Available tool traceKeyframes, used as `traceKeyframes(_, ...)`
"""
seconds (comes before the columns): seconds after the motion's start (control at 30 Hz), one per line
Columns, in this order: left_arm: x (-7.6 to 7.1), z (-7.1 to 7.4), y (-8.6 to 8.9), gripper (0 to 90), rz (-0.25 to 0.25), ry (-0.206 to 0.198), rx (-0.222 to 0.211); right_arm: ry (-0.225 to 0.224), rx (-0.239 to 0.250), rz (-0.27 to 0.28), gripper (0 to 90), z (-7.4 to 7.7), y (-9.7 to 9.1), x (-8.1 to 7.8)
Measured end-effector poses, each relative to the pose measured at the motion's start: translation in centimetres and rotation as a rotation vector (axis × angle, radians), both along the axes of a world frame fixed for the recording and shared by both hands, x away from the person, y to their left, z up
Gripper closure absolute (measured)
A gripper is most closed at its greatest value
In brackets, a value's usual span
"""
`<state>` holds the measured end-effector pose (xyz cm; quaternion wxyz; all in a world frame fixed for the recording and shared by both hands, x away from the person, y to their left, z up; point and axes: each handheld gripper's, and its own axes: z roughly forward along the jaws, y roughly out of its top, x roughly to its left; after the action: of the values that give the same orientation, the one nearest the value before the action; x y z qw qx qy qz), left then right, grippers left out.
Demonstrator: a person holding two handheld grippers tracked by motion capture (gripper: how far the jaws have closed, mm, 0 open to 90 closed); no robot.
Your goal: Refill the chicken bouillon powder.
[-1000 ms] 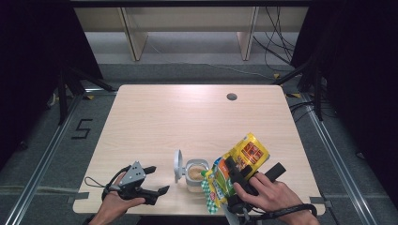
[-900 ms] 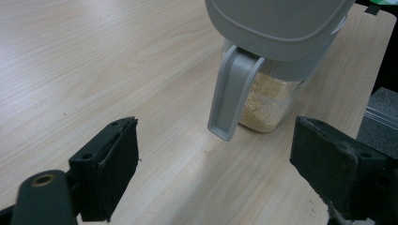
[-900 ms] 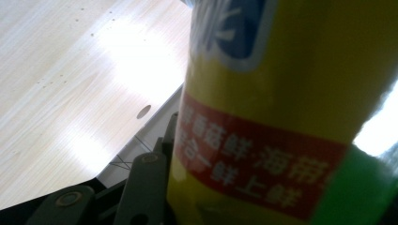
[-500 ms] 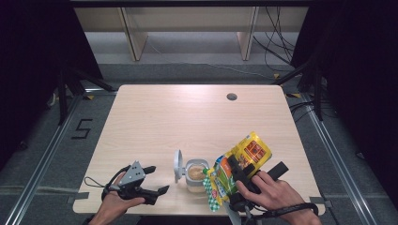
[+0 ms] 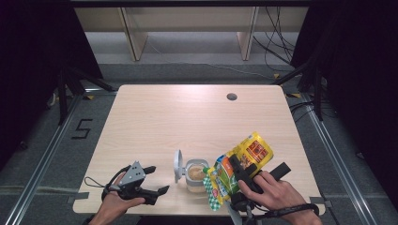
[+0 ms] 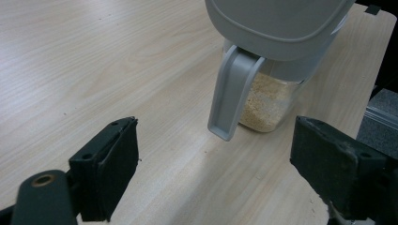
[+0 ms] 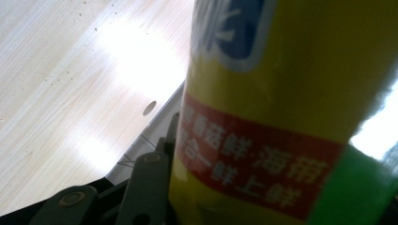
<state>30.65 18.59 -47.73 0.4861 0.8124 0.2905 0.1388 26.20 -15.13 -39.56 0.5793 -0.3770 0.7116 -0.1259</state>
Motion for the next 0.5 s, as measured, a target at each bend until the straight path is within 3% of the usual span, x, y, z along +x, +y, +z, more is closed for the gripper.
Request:
traceKeyframes(0.2, -0.04, -0.02, 0.06, 15.2, 0.005, 0.010, 0.007, -0.010, 0.016, -0.009, 64.8, -0.07, -0.34, -0.14)
traceKeyframes(0.27, -0.01, 0.01, 0.07, 15.2, -0.002, 0.004, 0.005, 0.013, 0.073, -0.052, 64.8, -0.47, -0.55, -0.28)
traceKeyframes(0.5, -0.04, -0.02, 0.02, 15.1, 0.005, 0.010, -0.004, 0.001, 0.067, -0.032, 64.8, -0.48, -0.24, -0.32)
